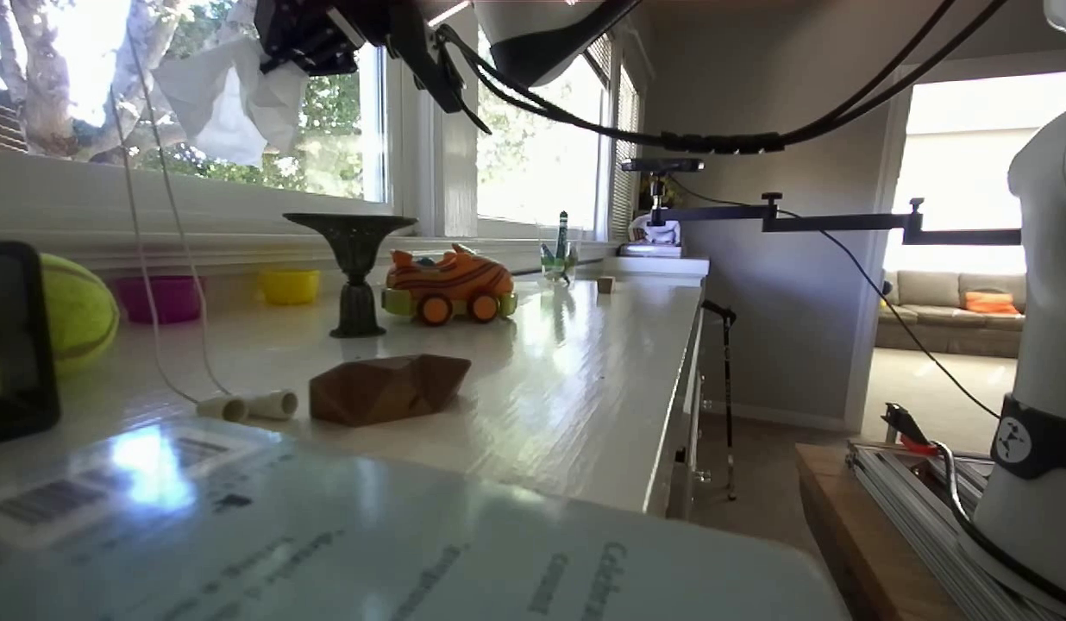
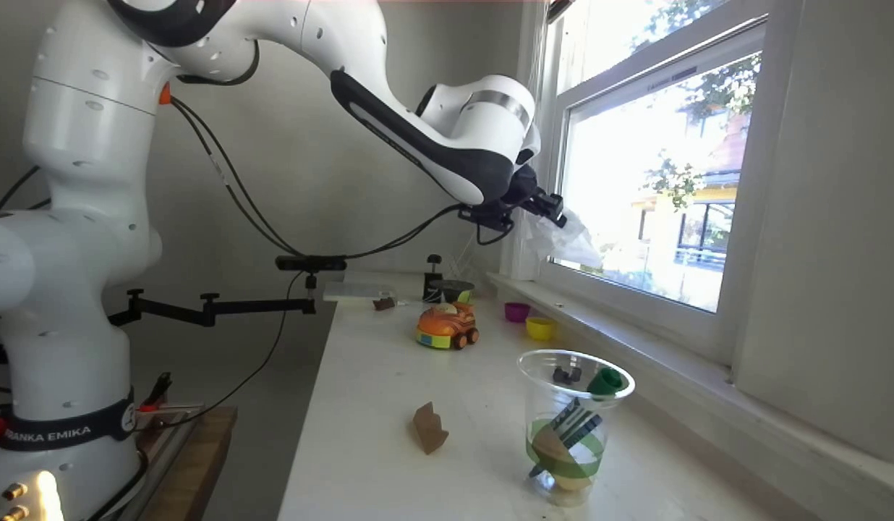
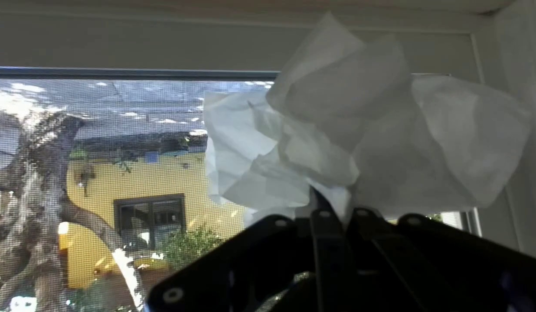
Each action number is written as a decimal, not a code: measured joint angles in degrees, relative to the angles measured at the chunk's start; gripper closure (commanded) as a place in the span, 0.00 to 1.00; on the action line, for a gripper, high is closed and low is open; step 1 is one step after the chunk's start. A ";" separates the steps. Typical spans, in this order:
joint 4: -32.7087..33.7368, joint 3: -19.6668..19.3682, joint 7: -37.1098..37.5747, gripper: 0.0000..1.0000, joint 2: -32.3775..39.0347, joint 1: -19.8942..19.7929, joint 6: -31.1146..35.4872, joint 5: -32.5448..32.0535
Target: Use the tissue to wipe the window
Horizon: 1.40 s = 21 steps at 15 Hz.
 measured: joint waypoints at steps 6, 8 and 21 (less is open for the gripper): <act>-0.57 -0.89 -4.25 1.00 0.12 0.92 -12.15 2.11; -0.76 -0.87 -4.40 1.00 -0.35 1.45 -17.31 2.12; -18.00 -0.97 -26.61 1.00 -5.05 3.29 -27.26 38.22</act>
